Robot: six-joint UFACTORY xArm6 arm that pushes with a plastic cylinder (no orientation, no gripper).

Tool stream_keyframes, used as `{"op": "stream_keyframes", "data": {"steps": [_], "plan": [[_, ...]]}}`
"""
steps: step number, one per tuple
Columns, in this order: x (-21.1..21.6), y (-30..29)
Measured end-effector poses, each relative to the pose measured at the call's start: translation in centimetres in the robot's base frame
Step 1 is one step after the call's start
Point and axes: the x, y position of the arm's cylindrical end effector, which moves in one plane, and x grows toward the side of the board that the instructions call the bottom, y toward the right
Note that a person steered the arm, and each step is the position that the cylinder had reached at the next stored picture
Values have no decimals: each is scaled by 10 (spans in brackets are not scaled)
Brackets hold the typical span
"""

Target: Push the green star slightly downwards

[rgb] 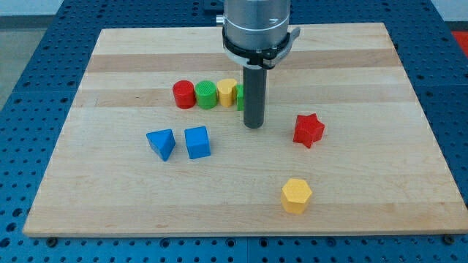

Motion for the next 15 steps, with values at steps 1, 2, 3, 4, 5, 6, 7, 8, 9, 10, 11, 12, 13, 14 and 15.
{"op": "stream_keyframes", "data": {"steps": [1, 2, 3, 4, 5, 6, 7, 8, 9, 10, 11, 12, 13, 14, 15], "plan": [[0, 0], [-2, 0], [-8, 0], [-10, 0], [-11, 0], [-17, 0], [-25, 0], [-25, 0], [-24, 0], [-21, 11], [-27, 50], [-60, 81], [-90, 85], [-102, 77], [-103, 54]]}}
